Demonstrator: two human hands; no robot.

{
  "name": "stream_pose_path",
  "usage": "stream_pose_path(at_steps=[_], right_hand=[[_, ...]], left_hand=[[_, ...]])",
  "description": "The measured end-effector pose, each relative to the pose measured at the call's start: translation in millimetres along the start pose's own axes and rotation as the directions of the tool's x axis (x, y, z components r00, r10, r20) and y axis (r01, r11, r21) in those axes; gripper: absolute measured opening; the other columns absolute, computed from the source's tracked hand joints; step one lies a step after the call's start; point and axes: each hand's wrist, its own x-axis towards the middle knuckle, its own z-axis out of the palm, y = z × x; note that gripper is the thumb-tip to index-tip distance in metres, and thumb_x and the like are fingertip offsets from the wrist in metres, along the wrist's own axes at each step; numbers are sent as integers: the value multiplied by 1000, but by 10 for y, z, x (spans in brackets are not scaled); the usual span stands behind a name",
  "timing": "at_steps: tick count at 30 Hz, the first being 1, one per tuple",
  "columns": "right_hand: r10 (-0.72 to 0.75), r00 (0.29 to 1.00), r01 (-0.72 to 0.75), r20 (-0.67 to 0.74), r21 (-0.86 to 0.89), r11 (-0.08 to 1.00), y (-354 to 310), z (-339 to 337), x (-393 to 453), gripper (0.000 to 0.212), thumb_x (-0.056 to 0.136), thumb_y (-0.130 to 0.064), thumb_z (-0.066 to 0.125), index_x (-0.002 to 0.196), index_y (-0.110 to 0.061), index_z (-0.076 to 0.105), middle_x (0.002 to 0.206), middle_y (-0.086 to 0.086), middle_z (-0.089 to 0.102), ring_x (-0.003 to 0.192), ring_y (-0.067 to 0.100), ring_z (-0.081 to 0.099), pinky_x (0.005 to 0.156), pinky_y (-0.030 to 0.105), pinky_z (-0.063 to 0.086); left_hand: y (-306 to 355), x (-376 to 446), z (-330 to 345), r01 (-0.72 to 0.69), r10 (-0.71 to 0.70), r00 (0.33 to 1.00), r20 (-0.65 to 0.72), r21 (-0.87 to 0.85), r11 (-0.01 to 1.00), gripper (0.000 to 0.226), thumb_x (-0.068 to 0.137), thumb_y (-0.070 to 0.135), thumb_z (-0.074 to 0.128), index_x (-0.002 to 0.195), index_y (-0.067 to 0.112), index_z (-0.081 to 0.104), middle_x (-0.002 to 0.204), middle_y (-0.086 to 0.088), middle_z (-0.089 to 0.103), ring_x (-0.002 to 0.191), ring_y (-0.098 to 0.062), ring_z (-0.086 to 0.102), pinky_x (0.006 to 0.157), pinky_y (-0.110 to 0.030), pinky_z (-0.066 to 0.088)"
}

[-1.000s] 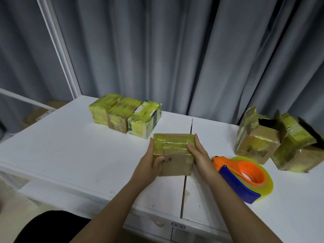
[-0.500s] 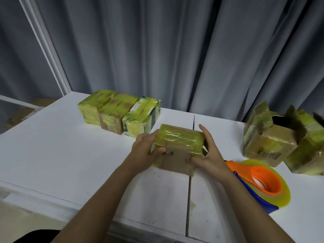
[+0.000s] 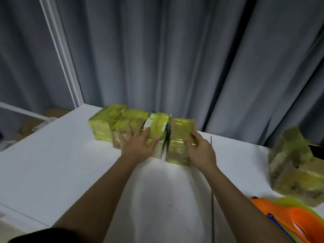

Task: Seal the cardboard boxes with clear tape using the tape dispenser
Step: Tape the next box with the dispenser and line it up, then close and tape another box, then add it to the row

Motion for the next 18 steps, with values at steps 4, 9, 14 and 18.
stream_pose_path(at_steps=[4,9,14,18], right_hand=[[-37,997,31,68,85,996,-165,222,62,45,90,-50,57,129,-28,50,124,3,54,110,24,55,89,31,41],[-42,993,28,107,129,991,-369,563,149,51,92,-55,51,137,-34,41,128,10,45,119,31,49,97,36,38],[-64,994,49,84,171,984,-461,578,42,56,96,-54,40,148,-43,22,146,5,32,129,26,43,103,34,34],[-233,970,233,68,7,972,-347,179,-148,54,99,-42,44,149,-31,27,155,-7,27,141,11,26,104,22,26]], left_hand=[[-193,42,33,25,-29,998,48,72,997,63,92,67,23,148,38,20,160,11,0,146,-27,-14,102,-67,-19],[-503,197,-77,68,-75,992,99,69,995,66,92,67,22,150,35,16,160,6,-8,144,-27,-23,106,-60,-21],[-524,148,-138,52,-52,998,26,-11,999,69,94,61,22,152,31,-3,158,-1,-19,144,-25,-23,109,-55,-19],[-108,-46,-281,-84,90,996,9,-295,952,71,97,32,43,152,29,-2,159,-5,-14,146,-19,-15,115,-50,-9]])
